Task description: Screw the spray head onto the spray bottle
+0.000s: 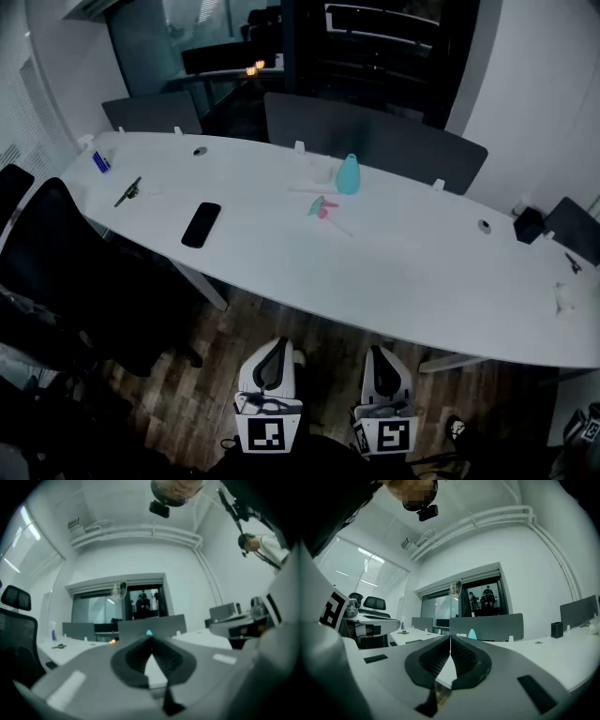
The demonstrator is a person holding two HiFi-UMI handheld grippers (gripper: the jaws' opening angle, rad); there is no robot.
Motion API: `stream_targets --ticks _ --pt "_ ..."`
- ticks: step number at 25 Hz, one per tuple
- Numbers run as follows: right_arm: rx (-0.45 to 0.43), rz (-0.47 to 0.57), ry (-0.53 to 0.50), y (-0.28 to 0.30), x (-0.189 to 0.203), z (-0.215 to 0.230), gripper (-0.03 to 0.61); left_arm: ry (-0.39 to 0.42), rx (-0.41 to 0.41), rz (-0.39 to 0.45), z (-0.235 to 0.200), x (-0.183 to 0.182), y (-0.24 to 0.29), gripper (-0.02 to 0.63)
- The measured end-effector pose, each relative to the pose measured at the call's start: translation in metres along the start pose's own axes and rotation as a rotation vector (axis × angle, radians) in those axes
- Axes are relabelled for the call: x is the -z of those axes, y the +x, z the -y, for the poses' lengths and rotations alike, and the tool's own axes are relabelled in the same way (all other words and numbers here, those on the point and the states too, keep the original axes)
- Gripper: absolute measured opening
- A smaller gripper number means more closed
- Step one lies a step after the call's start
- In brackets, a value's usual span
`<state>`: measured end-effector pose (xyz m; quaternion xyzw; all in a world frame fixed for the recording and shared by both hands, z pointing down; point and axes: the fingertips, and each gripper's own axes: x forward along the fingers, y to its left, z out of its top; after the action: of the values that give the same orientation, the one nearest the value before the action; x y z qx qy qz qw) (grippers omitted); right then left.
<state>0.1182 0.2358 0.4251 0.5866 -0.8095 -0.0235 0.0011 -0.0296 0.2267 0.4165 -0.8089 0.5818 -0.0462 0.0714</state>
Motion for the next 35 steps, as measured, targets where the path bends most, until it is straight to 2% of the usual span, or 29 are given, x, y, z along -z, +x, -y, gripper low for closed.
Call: stream_targets --ticks 3,7,10,17,20,25,29,31,32,34,35 --pt "0.002 -0.021 -0.010 0.042 0.011 0.009 0.006 -0.067 -0.013 -0.007 -0.016 0.012 0.039 0.005" --pt "0.023 -0.030 -0.013 0.112 0.015 0.021 0.006 -0.048 0.022 -0.001 -0.048 0.021 0.106 0.005" --pt "0.043 -0.041 -0.010 0.164 0.011 0.030 0.006 -0.016 0.063 0.025 -0.073 0.014 0.159 0.005" --pt "0.062 -0.087 -0.086 0.276 0.020 0.057 0.006 -0.063 0.110 0.047 -0.121 0.021 0.268 0.005" --pt "0.016 -0.194 -0.151 0.310 0.040 0.062 0.006 -0.032 0.142 0.042 -0.125 0.028 0.294 0.005" --pt "-0.144 -0.399 -0.225 0.347 0.092 0.063 0.008 -0.088 0.157 0.000 -0.121 0.043 0.314 0.005" --pt "-0.274 -0.631 -0.297 0.364 0.132 0.061 0.009 -0.066 0.147 -0.020 -0.123 0.045 0.323 0.005" --pt "-0.322 -0.724 -0.355 0.370 0.144 0.062 0.049 -0.074 0.127 -0.034 -0.128 0.045 0.324 0.005" --pt "-0.339 -0.757 -0.392 0.373 0.149 0.063 0.049 -0.067 0.118 -0.035 -0.130 0.044 0.325 0.005" --pt "-0.365 -0.801 -0.455 0.378 0.158 0.062 0.091 -0.053 0.097 -0.029 -0.137 0.042 0.327 0.005" --pt "-0.376 -0.820 -0.475 0.380 0.162 0.062 0.092 -0.066 0.084 -0.044 -0.139 0.045 0.328 0.005"
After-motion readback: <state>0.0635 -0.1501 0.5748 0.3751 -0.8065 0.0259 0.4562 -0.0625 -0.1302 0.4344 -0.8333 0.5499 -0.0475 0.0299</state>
